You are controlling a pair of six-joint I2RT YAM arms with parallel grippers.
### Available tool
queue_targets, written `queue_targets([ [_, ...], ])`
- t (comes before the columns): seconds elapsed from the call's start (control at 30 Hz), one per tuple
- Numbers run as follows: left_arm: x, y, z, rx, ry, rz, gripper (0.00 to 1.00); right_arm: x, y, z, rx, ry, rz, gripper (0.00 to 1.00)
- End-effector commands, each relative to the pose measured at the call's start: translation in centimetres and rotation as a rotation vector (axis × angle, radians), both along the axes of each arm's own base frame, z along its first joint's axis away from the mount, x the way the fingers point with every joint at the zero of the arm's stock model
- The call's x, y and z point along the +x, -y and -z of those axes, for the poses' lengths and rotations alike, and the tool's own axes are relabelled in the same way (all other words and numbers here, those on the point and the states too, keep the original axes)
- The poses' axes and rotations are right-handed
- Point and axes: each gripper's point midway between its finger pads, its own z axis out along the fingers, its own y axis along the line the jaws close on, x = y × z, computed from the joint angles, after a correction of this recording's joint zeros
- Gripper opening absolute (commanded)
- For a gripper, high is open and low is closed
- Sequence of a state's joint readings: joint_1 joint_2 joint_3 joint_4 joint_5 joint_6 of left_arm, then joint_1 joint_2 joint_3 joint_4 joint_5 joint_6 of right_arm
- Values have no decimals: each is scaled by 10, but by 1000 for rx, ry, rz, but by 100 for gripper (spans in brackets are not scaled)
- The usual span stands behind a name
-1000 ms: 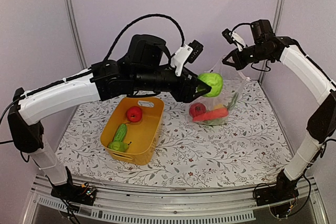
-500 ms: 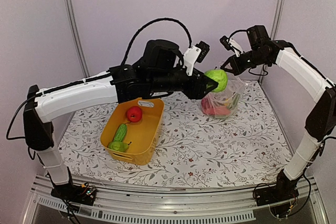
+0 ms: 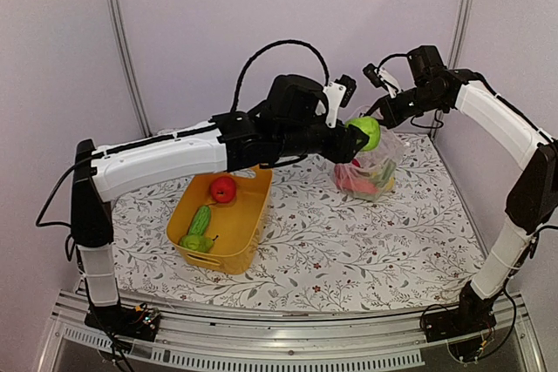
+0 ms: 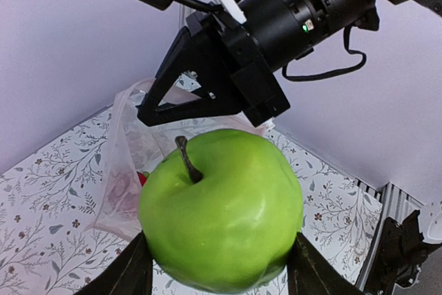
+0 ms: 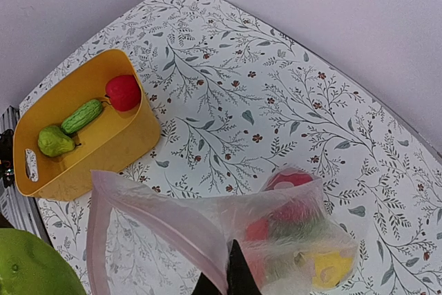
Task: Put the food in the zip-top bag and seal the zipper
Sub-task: Place the fake fruit in the zipper food storage bag, then pick up the fake fruit from the bin.
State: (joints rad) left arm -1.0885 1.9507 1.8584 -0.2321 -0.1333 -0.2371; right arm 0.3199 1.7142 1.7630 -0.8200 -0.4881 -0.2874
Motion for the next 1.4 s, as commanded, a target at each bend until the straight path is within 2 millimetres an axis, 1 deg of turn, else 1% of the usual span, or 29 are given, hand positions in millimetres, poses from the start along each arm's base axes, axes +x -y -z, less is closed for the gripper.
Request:
queue_targets([
  [0.0,21,2,9,19,-8,-107,53,-7,-1,-8,17,7,-6,0],
  [0.03,26,3,18,40,-16,-122,54,-8,0,-10,13,15,-2,0],
  [0.07,29,3,18,40,-16,-135,55,-7,0,-11,10,19,2,0],
  [0.13,36,7,30,59,-26,-148,56,-6,3,-15,4,34,17,0],
  [0.2,41,9,35,63,-31,-171,59,-4,6,-18,-4,46,36,0],
  [0.27,48,9,39,66,-32,-196,63,-4,8,-20,-8,53,46,0],
  [0.33,54,8,41,62,-37,-218,70,-3,9,-20,-12,57,54,0],
  [0.4,60,8,40,60,-39,-233,75,-3,10,-20,-13,56,56,0],
  [0.43,62,8,37,55,-37,-238,84,-3,10,-20,-14,55,56,0],
  [0.47,62,8,35,51,-34,-237,98,-3,9,-21,-14,58,57,0],
  [0.5,61,9,31,46,-27,-230,99,-2,10,-20,-16,58,59,0],
  [0.63,53,5,7,17,7,-209,100,-1,10,-20,-18,58,61,0],
  [0.77,37,-3,-20,-14,78,-185,100,0,10,-20,-15,60,62,0],
  [0.8,34,-7,-26,-18,99,-188,100,0,10,-21,-14,61,62,0],
  [0.87,29,-17,-29,-8,128,-207,100,0,10,-23,-13,65,63,0],
  [0.9,29,-29,-37,-16,142,-239,100,1,10,-24,-14,67,65,0],
  [0.93,28,-38,-39,-18,149,-265,100,1,10,-26,-13,73,66,0],
  [1.0,28,-58,-41,-20,165,-315,100,2,10,-30,-13,84,68,0],
  [1.17,25,-104,-36,-9,170,-382,100,5,12,-38,-16,111,78,0],
  [1.27,25,-130,-21,35,127,-420,100,9,14,-45,-22,138,91,0],
  [1.37,27,-157,7,111,59,-465,97,13,16,-49,-34,164,105,0],
])
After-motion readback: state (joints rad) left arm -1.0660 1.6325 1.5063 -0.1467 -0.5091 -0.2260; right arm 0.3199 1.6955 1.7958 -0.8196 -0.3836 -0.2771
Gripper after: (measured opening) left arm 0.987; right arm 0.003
